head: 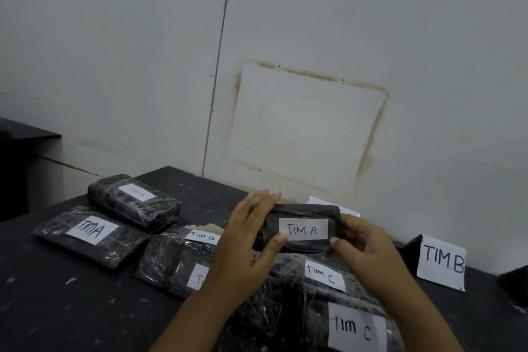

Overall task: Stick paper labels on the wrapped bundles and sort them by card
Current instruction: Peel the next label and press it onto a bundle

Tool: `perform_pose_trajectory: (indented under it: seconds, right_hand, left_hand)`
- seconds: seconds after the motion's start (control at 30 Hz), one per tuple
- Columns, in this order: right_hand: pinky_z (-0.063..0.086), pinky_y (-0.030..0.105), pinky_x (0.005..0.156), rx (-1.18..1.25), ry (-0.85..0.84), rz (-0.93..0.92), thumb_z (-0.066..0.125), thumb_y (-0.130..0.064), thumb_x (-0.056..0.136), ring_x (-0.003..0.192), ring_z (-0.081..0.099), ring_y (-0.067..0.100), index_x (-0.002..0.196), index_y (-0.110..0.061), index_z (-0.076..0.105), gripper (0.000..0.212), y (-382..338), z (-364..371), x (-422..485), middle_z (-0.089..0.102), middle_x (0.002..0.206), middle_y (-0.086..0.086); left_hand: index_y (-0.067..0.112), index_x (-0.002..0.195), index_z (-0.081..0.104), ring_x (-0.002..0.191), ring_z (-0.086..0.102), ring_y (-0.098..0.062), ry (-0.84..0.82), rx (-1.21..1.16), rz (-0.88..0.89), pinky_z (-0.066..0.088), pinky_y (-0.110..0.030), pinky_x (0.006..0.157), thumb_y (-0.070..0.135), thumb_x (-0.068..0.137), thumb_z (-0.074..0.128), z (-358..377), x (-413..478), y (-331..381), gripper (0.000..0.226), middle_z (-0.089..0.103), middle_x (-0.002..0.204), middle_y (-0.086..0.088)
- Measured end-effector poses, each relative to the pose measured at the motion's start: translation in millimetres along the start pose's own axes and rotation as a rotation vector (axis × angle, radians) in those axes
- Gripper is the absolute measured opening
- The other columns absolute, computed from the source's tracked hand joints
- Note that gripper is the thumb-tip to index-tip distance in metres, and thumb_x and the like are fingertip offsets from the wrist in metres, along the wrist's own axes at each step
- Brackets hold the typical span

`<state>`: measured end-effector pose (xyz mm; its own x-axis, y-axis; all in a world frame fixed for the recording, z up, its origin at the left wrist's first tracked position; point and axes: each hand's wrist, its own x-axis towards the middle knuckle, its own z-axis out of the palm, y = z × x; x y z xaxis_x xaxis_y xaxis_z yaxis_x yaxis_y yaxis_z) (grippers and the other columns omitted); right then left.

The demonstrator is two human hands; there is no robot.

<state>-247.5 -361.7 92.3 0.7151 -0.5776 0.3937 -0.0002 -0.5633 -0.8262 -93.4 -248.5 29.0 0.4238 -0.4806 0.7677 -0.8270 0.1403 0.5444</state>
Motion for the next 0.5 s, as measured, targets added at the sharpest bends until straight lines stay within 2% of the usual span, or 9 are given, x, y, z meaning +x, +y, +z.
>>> perform_pose_trajectory:
  seconds: [0.07,0.13,0.2,0.27,0.3,0.4,0.43,0.5]
  right_hand:
    - [0.052,0.014,0.070,0.007,-0.027,-0.003,0.058,0.002,0.085,0.084,0.068,0.002,0.092,-0.027,0.068,0.031,0,-1,0,0.074,0.089,-0.013]
    - [0.052,0.018,0.071,-0.028,-0.051,-0.016,0.067,-0.008,0.082,0.084,0.068,0.002,0.097,-0.025,0.069,0.023,0,0,-1,0.074,0.090,-0.011]
    - [0.051,0.017,0.068,-0.120,-0.021,-0.038,0.071,-0.010,0.078,0.081,0.066,0.000,0.095,-0.029,0.067,0.026,1,3,0,0.074,0.086,-0.011]
    - [0.053,0.023,0.072,-0.194,0.004,-0.043,0.071,-0.009,0.078,0.082,0.066,0.003,0.092,-0.034,0.066,0.029,4,4,1,0.073,0.086,-0.010]
    - [0.055,0.028,0.077,-0.211,0.004,-0.041,0.070,-0.009,0.079,0.084,0.066,0.005,0.092,-0.034,0.066,0.028,6,5,2,0.073,0.088,-0.009]
    - [0.055,0.037,0.083,-0.223,-0.026,-0.035,0.067,-0.008,0.082,0.090,0.066,0.009,0.097,-0.029,0.067,0.027,9,5,3,0.073,0.093,-0.006]
    - [0.055,0.038,0.083,-0.220,-0.037,-0.029,0.065,-0.007,0.083,0.091,0.066,0.009,0.100,-0.027,0.067,0.027,10,5,3,0.073,0.094,-0.006]
    - [0.056,0.039,0.083,-0.215,-0.050,-0.017,0.062,-0.004,0.085,0.092,0.067,0.010,0.104,-0.021,0.067,0.026,11,4,4,0.073,0.096,-0.005]
  left_hand:
    - [0.054,0.142,0.015,0.144,0.013,0.001,-0.004,0.036,0.007,0.016,-0.015,0.107,0.064,0.088,0.036,-1,0,-1,0.059,0.025,0.152,0.022]
    - [0.057,0.141,0.014,0.142,0.017,0.005,-0.015,0.017,-0.002,0.020,-0.011,0.106,0.061,0.088,0.039,-1,-1,0,0.059,0.025,0.152,0.023]
    - [0.059,0.140,0.016,0.138,0.024,0.009,-0.020,-0.029,-0.014,0.024,-0.002,0.102,0.055,0.089,0.044,-1,0,1,0.059,0.026,0.150,0.027]
    - [0.058,0.140,0.020,0.135,0.030,0.009,-0.012,-0.076,-0.024,0.029,0.000,0.100,0.049,0.088,0.047,-2,0,3,0.059,0.030,0.147,0.029]
    - [0.059,0.139,0.022,0.134,0.034,0.007,-0.008,-0.106,-0.036,0.035,-0.005,0.101,0.048,0.088,0.048,-2,0,3,0.059,0.032,0.145,0.029]
    - [0.062,0.136,0.027,0.126,0.049,-0.007,-0.028,-0.225,-0.121,0.051,-0.035,0.097,0.048,0.084,0.050,-2,-2,2,0.059,0.043,0.139,0.028]
    - [0.063,0.135,0.028,0.123,0.052,-0.011,-0.042,-0.260,-0.150,0.053,-0.041,0.094,0.045,0.084,0.052,-1,-2,0,0.058,0.045,0.136,0.029]
    - [0.063,0.135,0.028,0.121,0.055,-0.014,-0.060,-0.297,-0.188,0.054,-0.043,0.092,0.036,0.087,0.053,-1,-2,0,0.060,0.046,0.133,0.034]
